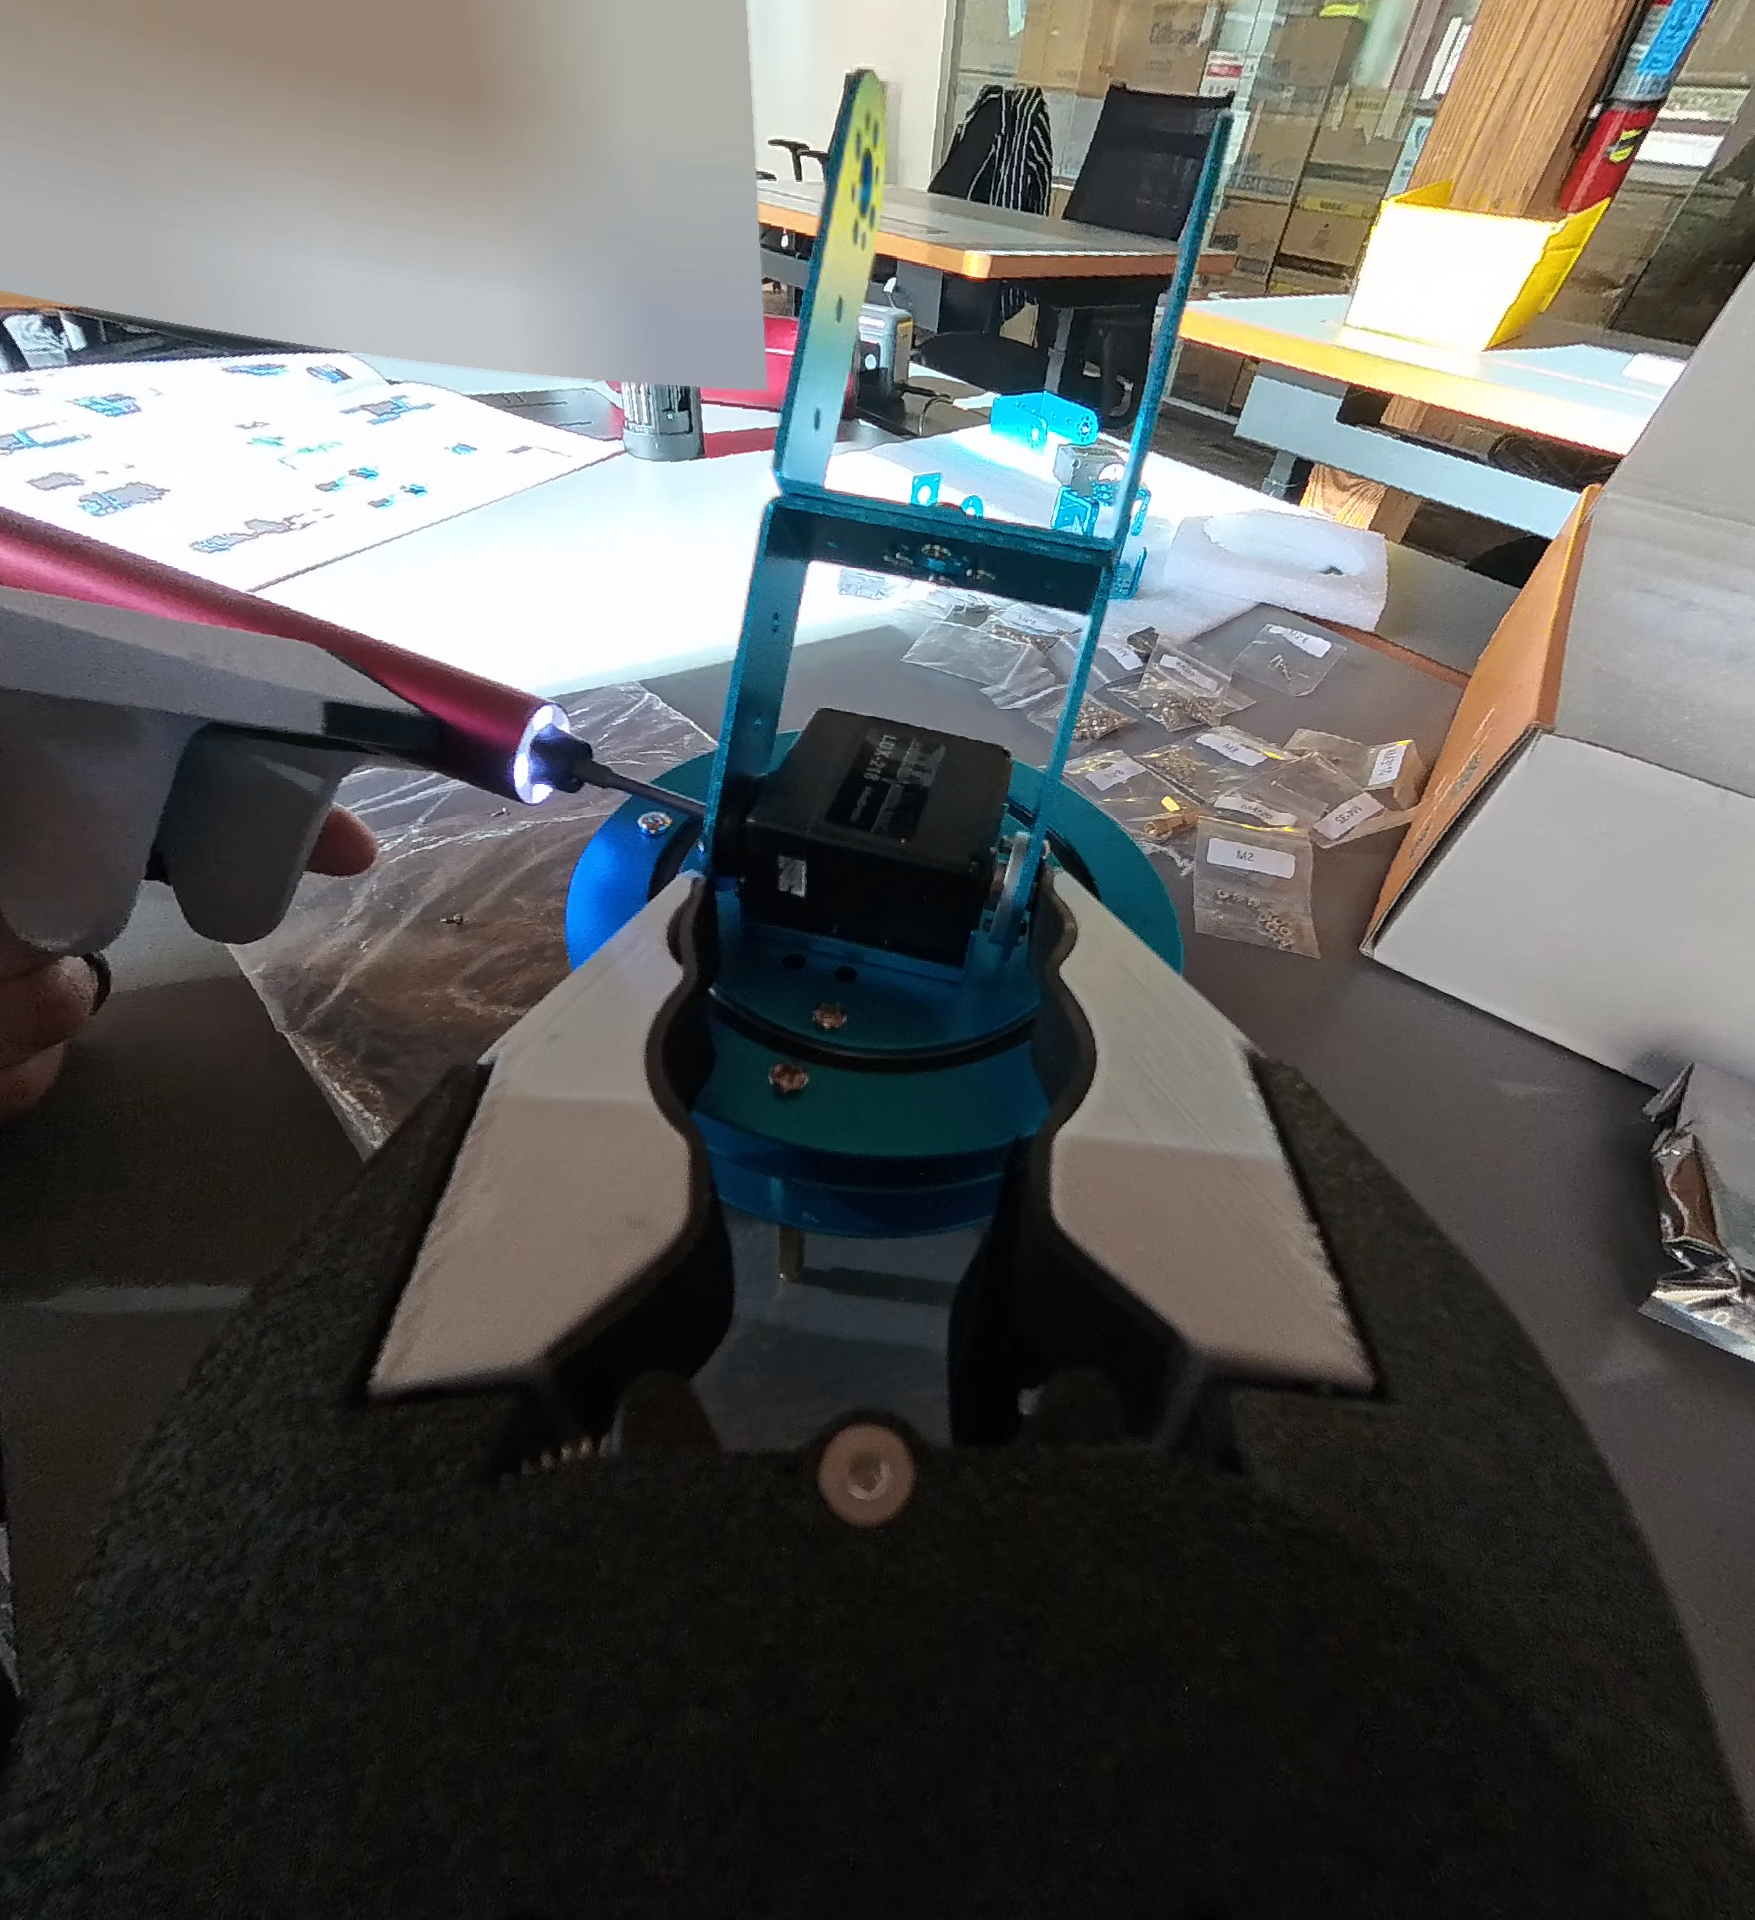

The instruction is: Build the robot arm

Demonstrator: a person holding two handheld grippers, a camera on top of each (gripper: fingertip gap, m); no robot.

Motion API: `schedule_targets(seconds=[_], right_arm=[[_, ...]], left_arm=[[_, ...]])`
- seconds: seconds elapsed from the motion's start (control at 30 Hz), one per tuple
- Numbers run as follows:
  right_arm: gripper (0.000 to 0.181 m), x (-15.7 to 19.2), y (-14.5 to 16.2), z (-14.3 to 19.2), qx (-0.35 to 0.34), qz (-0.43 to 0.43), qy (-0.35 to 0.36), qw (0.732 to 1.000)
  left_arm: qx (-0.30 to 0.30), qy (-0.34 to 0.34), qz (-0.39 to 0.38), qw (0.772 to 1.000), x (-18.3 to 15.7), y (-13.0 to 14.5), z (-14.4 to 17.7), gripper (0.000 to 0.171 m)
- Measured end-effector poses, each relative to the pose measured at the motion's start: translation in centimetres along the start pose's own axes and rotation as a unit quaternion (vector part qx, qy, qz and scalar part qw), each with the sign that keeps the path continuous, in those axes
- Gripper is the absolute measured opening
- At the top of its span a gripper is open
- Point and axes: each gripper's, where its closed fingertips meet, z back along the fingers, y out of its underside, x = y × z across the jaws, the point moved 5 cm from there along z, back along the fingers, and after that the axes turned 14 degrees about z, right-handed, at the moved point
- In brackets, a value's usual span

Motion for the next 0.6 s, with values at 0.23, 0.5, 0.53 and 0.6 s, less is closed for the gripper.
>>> schedule_targets(seconds=[0.23, 0.5, 0.53, 0.6], right_arm=[[0.059, -0.05, 0.02, -0.02, 0.000, 0.000, 0.001, 1.000], [0.060, -0.04, 0.06, -0.01, 0.001, -0.002, 0.002, 1.000], [0.060, -0.05, 0.07, 0.00, 0.001, -0.002, 0.001, 1.000], [0.059, -0.05, 0.07, -0.02, 0.003, -0.002, 0.001, 1.000]], left_arm=[[0.003, -0.005, -0.016, 1.000, -0.12, -0.04, -0.04, 0.022], [0.006, -0.007, -0.029, 1.000, -0.22, 0.01, -0.06, 0.023], [0.007, -0.006, -0.028, 1.000, -0.22, 0.02, -0.05, 0.023], [0.006, -0.005, -0.027, 1.000, -0.19, 0.02, -0.10, 0.022]])
